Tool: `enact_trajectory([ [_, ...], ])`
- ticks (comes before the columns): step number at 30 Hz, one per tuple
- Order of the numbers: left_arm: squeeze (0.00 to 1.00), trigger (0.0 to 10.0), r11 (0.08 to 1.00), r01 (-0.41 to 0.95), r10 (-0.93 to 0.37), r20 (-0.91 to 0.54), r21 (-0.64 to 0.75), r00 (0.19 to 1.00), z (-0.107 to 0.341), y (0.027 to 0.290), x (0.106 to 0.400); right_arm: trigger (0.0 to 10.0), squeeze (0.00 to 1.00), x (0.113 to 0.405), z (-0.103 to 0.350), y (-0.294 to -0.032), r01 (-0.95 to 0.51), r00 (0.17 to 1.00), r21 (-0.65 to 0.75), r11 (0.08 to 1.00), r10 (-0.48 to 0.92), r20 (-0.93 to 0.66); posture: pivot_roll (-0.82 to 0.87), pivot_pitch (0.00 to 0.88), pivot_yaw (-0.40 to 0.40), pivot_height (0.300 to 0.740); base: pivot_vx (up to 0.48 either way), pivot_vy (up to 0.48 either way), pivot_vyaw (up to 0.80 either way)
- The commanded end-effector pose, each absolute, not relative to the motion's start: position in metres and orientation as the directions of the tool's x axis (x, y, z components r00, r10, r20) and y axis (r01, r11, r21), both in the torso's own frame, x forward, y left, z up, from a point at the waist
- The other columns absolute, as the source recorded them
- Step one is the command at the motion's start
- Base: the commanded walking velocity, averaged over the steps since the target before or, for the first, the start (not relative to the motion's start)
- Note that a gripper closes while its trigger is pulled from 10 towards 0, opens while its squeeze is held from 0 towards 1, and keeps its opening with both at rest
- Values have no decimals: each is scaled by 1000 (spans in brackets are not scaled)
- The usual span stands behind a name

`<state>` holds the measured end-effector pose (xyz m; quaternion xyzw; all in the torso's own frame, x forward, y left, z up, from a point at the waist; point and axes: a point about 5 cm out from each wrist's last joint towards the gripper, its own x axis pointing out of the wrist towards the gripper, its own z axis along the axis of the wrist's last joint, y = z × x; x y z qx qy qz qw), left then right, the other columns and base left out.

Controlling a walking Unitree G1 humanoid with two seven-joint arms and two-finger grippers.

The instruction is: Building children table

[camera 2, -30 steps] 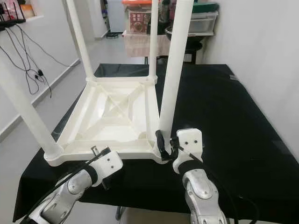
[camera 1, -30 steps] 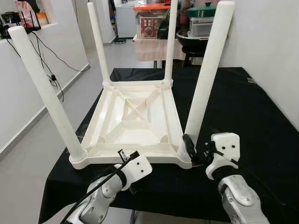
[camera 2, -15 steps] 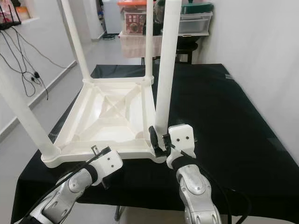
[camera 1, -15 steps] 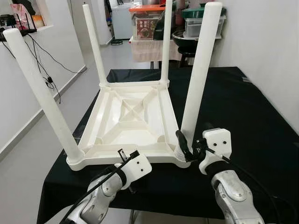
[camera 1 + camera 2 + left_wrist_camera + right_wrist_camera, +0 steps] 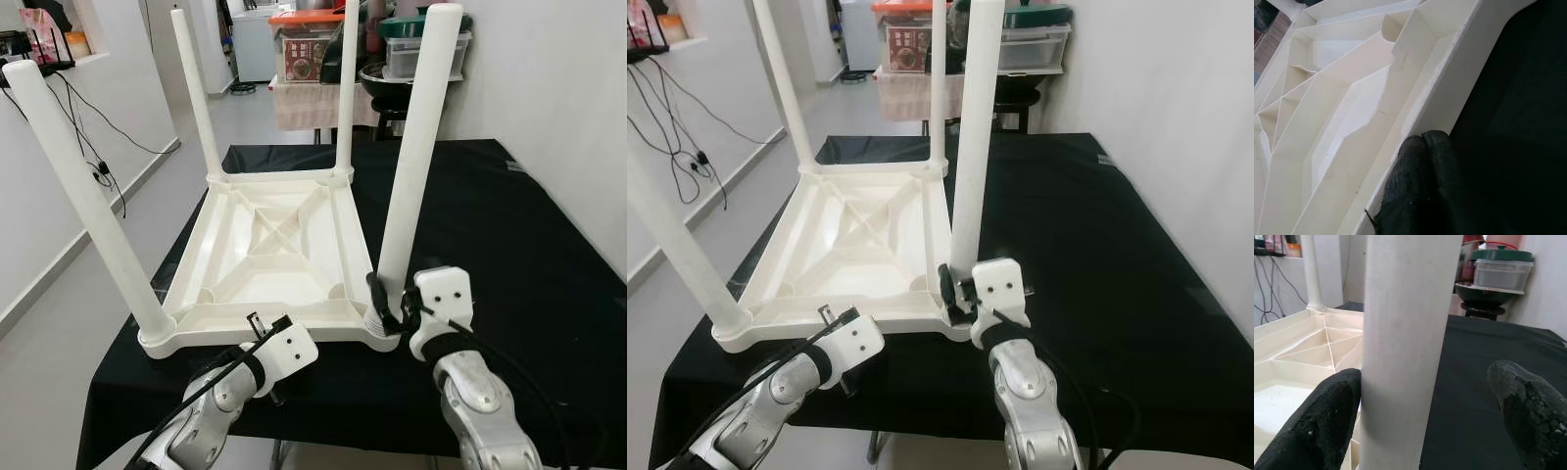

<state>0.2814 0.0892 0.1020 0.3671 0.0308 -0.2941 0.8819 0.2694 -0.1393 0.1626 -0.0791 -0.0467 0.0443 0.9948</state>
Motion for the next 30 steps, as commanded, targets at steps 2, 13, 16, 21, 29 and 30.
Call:
enact_trajectory([
  [2, 0, 10000, 565, 533, -491, -261, 631, 831, 104, 93, 284, 10000, 0, 271, 160, -140, -64, 994, -163, 985, 77, 75, -145, 0, 30, 740, 0, 0, 0],
  [13, 0, 10000, 564, 532, -491, -261, 631, 831, 104, 95, 283, 10000, 0, 273, 154, -140, -58, 997, -131, 990, 64, 48, -153, 0, 39, 740, 0, 0, 0],
  [16, 0, 10000, 565, 532, -491, -262, 631, 831, 103, 95, 283, 10000, 0, 274, 152, -141, -37, 999, -154, 987, 42, 31, -155, 0, 41, 740, 0, 0, 0],
  [21, 0, 10000, 564, 532, -491, -262, 631, 831, 103, 95, 282, 10000, 0, 276, 149, -140, -30, 999, -160, 987, 32, 14, -159, 0, 43, 740, 0, 0, 0],
  [29, 0, 10000, 564, 532, -490, -263, 631, 831, 103, 96, 282, 10000, 0, 275, 150, -141, -19, 999, -161, 987, 23, 27, -160, 0, 43, 740, 0, 0, 0],
  [30, 0, 10000, 564, 532, -490, -263, 631, 831, 103, 96, 282, 10000, 0, 275, 150, -141, -19, 999, -161, 987, 23, 27, -160, 0, 43, 740, 0, 0, 0],
])
